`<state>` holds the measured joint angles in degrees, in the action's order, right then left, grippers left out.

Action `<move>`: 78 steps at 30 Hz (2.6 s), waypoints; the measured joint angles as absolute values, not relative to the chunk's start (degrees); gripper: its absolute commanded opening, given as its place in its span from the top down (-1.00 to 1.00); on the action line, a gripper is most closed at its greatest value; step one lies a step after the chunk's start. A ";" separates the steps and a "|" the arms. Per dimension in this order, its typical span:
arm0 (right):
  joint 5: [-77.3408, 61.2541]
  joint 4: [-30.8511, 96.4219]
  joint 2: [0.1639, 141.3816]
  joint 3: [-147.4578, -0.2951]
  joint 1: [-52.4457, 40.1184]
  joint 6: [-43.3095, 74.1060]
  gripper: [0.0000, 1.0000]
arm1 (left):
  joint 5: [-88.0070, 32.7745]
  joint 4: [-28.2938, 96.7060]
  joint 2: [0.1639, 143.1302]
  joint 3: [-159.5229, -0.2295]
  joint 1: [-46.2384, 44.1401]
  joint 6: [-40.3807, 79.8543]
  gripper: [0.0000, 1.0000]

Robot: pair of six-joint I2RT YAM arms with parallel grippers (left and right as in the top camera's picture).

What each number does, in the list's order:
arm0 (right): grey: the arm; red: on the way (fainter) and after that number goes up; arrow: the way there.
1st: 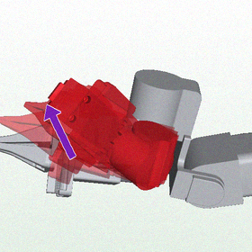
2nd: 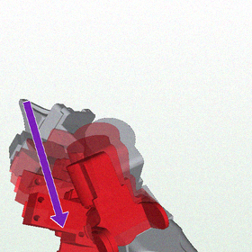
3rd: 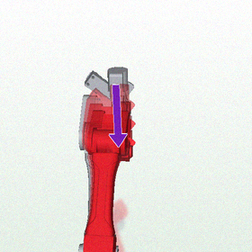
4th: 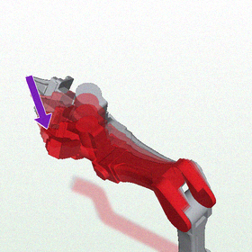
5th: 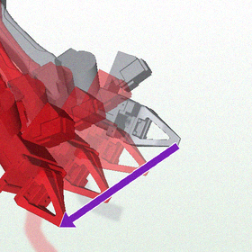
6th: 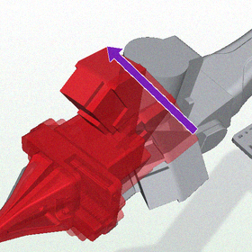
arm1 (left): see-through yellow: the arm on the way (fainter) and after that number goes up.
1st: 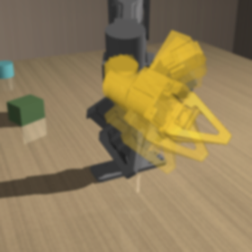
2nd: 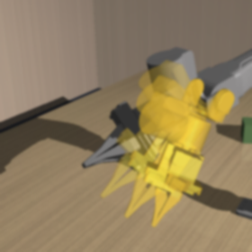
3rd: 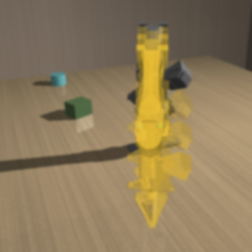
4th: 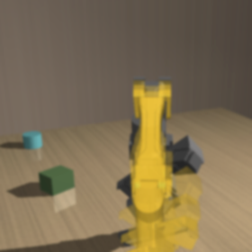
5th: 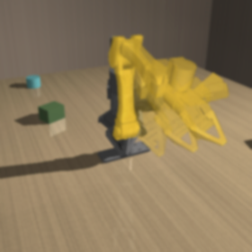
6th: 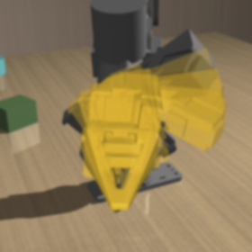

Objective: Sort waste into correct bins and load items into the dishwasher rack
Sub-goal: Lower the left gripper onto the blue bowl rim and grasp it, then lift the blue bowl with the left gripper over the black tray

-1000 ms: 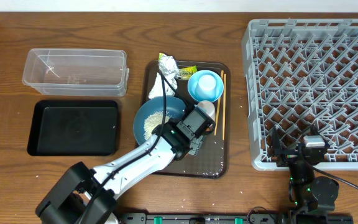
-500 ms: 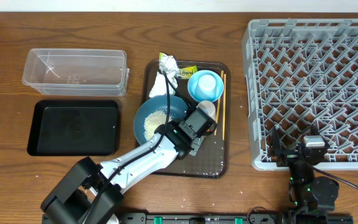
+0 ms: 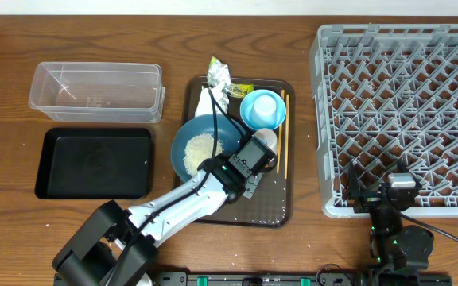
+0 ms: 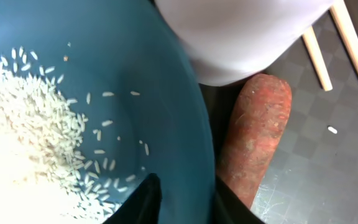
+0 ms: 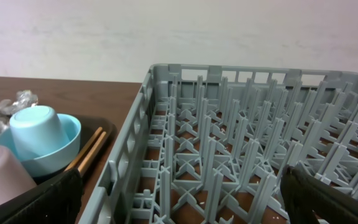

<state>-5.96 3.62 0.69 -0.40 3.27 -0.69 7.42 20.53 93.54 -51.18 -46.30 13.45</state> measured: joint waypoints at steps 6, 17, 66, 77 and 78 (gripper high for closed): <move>-5.96 3.62 0.69 -0.40 3.27 -0.69 -0.98 | 7.40 20.49 93.54 -51.18 -46.30 13.32 0.86; -5.96 3.62 0.69 -0.40 3.27 -0.69 -0.98 | 7.53 20.62 90.76 -51.27 -46.33 12.82 0.88; -5.96 3.62 0.69 -0.40 3.27 -0.69 -0.99 | 6.02 23.64 65.69 -51.24 -23.94 12.99 0.88; -5.96 3.62 0.69 -0.40 3.27 -0.69 -0.99 | -12.12 22.02 65.69 -51.24 -5.41 13.45 0.88; -5.96 3.62 0.69 -0.40 3.27 -0.69 -0.99 | -13.69 22.02 65.69 -51.24 -4.08 13.54 0.88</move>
<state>-5.96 3.62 0.69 -0.40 3.27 -0.69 -13.69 22.02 65.69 -51.24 -4.08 13.54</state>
